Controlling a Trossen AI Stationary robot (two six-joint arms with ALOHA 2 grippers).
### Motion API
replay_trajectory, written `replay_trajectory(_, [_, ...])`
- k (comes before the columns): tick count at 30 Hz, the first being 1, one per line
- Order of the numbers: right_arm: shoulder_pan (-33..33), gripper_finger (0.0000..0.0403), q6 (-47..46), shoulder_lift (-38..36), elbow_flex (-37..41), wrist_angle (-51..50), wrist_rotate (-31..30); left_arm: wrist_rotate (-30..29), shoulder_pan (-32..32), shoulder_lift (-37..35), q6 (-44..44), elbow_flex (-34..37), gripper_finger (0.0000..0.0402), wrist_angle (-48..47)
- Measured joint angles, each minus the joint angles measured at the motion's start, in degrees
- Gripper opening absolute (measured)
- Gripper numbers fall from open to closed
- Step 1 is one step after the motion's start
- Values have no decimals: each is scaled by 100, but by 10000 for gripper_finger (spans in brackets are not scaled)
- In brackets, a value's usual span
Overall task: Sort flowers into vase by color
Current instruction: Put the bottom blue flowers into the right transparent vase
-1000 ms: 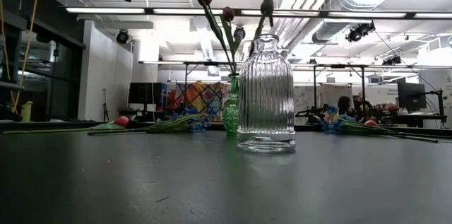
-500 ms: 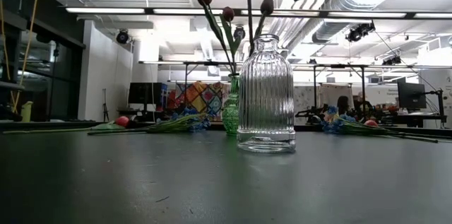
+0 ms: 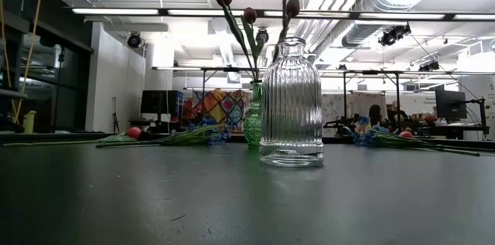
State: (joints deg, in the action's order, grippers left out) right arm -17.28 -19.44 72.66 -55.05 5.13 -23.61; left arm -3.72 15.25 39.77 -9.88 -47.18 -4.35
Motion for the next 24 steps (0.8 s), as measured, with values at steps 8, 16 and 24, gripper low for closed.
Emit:
replay_trajectory(8, [-214,0,-2,223,0,-128,3,-2,-2,216,-208,0,234,-1])
replay_trajectory(16, [-270,0,-139,574,0,-177,-20,-10,-2,288,-304,2,234,-10])
replay_trajectory(24, [-268,31,-1032,597,2,-492,80,-12,-2,288,-331,2,234,-31])
